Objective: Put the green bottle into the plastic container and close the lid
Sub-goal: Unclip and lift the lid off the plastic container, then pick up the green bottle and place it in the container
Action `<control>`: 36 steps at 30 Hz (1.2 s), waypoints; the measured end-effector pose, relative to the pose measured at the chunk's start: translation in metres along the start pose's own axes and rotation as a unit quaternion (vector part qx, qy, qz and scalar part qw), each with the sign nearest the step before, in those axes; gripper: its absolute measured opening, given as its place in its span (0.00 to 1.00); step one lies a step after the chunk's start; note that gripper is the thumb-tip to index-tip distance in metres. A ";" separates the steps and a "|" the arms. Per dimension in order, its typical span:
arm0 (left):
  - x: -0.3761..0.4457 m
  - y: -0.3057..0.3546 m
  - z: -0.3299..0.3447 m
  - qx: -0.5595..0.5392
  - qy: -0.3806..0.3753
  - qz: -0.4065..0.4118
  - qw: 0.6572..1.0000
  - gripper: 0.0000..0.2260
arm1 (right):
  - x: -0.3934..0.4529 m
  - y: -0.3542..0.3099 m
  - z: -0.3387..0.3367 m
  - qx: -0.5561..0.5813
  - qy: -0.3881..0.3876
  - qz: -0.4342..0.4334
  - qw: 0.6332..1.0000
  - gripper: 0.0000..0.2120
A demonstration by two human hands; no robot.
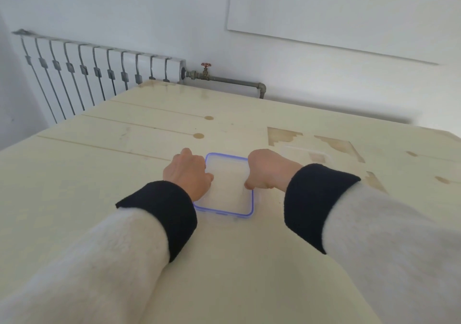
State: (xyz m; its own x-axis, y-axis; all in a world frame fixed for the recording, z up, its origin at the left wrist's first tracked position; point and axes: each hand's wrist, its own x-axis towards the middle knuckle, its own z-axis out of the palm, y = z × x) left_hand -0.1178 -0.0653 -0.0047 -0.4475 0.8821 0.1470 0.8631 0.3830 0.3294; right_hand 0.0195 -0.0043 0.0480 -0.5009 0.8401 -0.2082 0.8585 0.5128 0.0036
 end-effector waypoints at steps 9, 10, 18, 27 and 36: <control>0.000 0.040 -0.009 -0.058 0.051 0.070 0.995 0.11 | -0.012 0.023 -0.008 0.097 0.100 -0.010 0.990 0.13; 0.000 0.045 -0.009 -0.067 0.052 0.078 0.993 0.10 | -0.014 0.027 -0.010 0.108 0.116 -0.010 0.987 0.12; -0.002 0.088 -0.020 -0.100 0.077 0.137 0.983 0.09 | -0.030 0.068 -0.020 0.189 0.209 0.000 0.960 0.11; -0.001 0.150 -0.024 -0.164 0.000 0.236 0.958 0.07 | -0.046 0.126 -0.019 0.224 0.274 0.058 0.934 0.11; -0.004 0.207 -0.017 -0.207 -0.080 0.306 0.926 0.10 | -0.050 0.184 0.005 0.232 0.277 0.126 0.924 0.12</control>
State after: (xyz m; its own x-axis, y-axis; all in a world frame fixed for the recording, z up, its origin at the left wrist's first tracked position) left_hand 0.0585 0.0056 0.0783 0.1648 0.9409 0.2959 0.7651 -0.3113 0.5637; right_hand 0.2034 0.0471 0.0543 -0.1491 0.9499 0.2746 0.8461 0.2663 -0.4617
